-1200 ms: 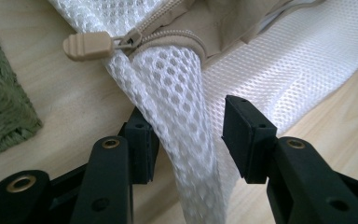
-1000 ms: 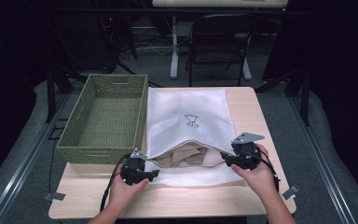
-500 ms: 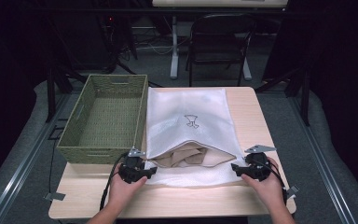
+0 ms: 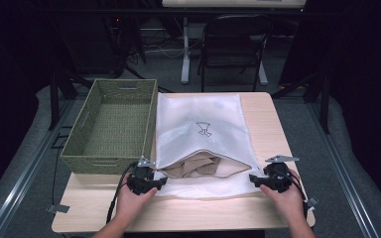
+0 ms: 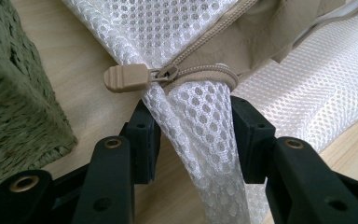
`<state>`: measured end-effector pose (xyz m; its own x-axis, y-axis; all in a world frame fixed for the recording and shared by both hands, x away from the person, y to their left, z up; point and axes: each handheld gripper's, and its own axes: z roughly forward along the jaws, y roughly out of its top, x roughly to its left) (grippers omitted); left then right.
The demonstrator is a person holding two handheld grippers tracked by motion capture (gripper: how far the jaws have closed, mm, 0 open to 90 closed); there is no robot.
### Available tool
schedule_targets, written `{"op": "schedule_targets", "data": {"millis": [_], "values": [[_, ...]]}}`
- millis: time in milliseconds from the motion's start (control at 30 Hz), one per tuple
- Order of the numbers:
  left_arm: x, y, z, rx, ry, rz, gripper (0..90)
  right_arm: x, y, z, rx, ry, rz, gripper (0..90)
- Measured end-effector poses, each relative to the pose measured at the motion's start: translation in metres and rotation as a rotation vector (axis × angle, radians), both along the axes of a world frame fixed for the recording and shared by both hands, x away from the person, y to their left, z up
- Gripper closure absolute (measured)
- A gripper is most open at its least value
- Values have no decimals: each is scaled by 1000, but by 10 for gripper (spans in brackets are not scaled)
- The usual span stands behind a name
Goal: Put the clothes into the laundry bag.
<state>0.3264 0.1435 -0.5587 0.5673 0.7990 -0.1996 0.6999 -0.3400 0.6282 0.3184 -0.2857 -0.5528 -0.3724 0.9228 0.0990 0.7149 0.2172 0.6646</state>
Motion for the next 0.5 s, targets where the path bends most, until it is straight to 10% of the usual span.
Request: {"op": "schedule_targets", "data": {"millis": [500], "values": [[1,-1,-2,1,-5,1,558,4,-5,-10,55,64,-1,342]]}}
